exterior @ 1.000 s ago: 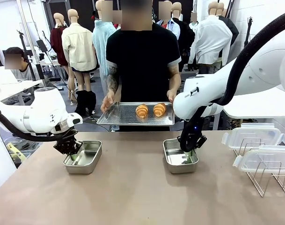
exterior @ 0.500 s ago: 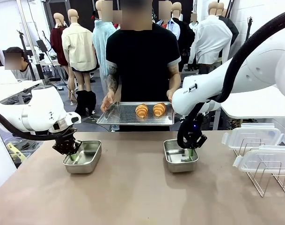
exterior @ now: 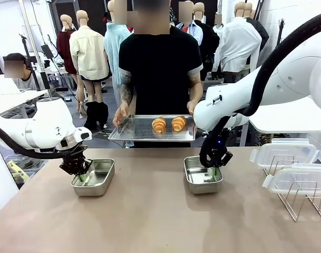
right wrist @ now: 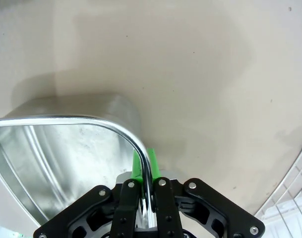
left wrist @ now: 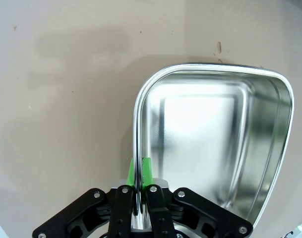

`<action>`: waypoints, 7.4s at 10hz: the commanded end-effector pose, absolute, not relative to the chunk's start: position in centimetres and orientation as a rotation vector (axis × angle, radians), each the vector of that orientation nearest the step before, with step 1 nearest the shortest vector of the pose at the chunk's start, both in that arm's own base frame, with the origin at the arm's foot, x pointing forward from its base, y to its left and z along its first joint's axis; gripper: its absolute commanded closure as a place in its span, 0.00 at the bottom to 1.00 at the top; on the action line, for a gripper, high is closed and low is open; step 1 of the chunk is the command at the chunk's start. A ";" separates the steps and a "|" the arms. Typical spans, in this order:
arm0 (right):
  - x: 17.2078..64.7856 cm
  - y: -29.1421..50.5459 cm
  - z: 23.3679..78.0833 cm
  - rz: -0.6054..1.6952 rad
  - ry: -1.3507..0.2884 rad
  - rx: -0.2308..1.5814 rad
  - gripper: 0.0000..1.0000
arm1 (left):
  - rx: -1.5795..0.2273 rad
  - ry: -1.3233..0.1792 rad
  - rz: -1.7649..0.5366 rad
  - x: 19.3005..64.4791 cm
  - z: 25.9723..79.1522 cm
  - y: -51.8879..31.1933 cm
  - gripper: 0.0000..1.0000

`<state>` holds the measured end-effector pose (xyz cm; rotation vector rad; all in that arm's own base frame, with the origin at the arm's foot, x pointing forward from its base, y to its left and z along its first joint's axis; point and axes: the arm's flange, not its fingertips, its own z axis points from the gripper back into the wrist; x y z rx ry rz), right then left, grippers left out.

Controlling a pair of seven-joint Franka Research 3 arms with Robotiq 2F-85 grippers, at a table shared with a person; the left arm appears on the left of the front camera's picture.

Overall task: Place the bread in airtight containers.
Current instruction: Once an object is inside an Airtight Container , place the container in the center of the table.

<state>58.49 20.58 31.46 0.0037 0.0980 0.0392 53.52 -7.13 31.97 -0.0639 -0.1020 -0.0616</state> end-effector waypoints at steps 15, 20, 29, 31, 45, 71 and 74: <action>55.5 18.7 42.9 -0.020 0.017 0.124 1.00 | 0.011 -0.187 -0.074 48.5 43.5 -13.0 1.00; 55.5 18.7 42.9 -0.020 0.017 0.124 1.00 | 0.011 -0.187 -0.074 48.5 43.5 -13.0 1.00; 55.5 18.7 42.9 -0.020 0.017 0.124 1.00 | 0.011 -0.187 -0.074 48.5 43.5 -13.0 1.00; 55.5 18.7 42.9 -0.020 0.017 0.124 1.00 | 0.011 -0.187 -0.074 48.5 43.5 -13.0 1.00; 55.5 18.7 42.9 -0.020 0.017 0.124 1.00 | 0.011 -0.187 -0.074 48.5 43.5 -13.0 1.00; 55.5 18.7 42.9 -0.020 0.017 0.124 1.00 | 0.011 -0.187 -0.074 48.5 43.5 -13.0 1.00; 55.5 18.7 42.9 -0.020 0.017 0.124 1.00 | 0.011 -0.187 -0.074 48.5 43.5 -13.0 1.00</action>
